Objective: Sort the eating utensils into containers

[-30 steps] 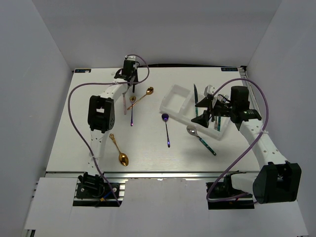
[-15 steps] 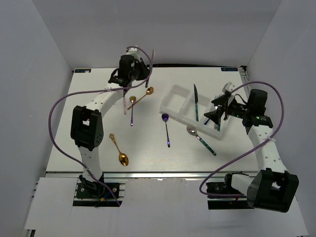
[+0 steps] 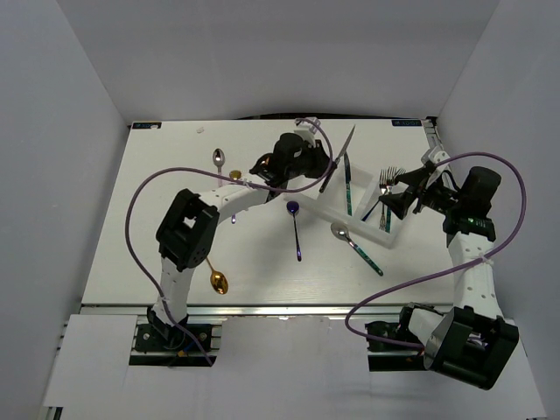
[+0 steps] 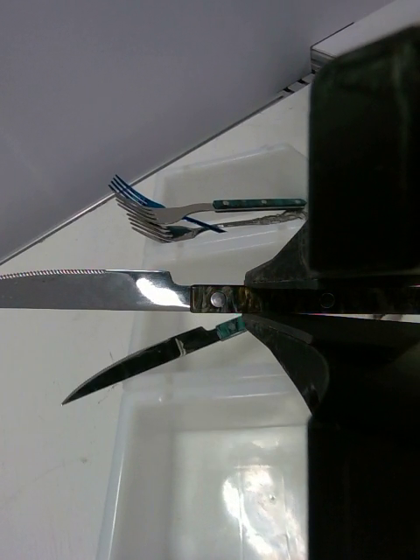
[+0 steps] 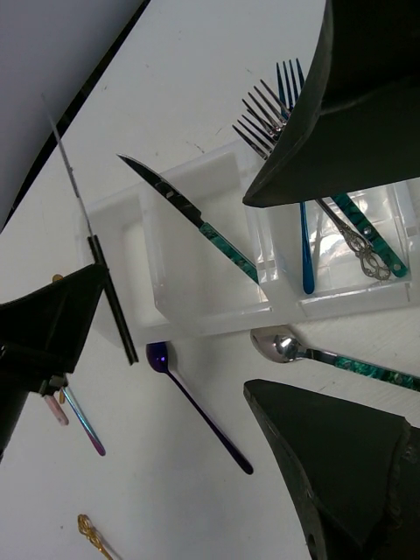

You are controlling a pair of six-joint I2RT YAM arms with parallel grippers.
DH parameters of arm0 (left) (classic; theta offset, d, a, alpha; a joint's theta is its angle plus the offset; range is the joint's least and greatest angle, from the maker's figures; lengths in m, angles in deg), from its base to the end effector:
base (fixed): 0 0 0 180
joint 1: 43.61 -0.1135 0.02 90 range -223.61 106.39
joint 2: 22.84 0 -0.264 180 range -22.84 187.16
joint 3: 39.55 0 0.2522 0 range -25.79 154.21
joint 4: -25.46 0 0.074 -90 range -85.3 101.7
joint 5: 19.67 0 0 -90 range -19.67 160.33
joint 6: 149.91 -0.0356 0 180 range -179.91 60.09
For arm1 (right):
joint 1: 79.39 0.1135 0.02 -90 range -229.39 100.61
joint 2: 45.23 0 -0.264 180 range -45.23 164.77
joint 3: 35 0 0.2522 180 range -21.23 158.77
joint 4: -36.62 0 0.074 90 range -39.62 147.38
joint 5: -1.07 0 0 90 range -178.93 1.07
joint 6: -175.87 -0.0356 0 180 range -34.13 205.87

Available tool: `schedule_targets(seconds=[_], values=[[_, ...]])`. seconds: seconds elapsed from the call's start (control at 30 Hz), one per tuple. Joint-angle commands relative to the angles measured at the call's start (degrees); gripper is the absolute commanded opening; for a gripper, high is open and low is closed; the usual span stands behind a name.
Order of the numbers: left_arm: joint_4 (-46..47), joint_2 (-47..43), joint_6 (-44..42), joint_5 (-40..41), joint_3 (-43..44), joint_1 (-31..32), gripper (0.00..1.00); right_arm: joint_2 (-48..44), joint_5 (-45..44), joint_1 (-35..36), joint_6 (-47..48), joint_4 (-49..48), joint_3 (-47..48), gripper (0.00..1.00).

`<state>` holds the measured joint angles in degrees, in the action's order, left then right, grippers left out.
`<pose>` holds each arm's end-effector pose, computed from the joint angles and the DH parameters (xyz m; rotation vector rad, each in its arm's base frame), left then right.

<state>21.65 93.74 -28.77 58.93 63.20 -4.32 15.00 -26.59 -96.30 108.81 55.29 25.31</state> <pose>0.3723 -0.3137 0.2563 0.2878 1.9852 -1.0069 0.2263 -0.0358 0.3142 -0.7799 1.5635 0.5188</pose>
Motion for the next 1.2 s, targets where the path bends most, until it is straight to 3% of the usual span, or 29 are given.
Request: schedule_targets(seconds=[0.0, 0.5, 1.17], values=[[3.14, 2.50, 1.56, 2.60, 4.34, 1.22, 0.00, -0.20, 1.81, -0.32, -1.05, -2.88, -0.14, 0.86], [2.88, 14.91, -1.69, 7.70, 17.79, 5.18, 0.00, 1.29, 3.04, -0.41, -0.53, -2.36, -0.14, 0.86], [2.88, 18.78, -2.48, 10.08, 17.01, 5.80, 0.02, 2.35, 3.48, -0.41, -0.18, -1.83, -0.05, 0.86]])
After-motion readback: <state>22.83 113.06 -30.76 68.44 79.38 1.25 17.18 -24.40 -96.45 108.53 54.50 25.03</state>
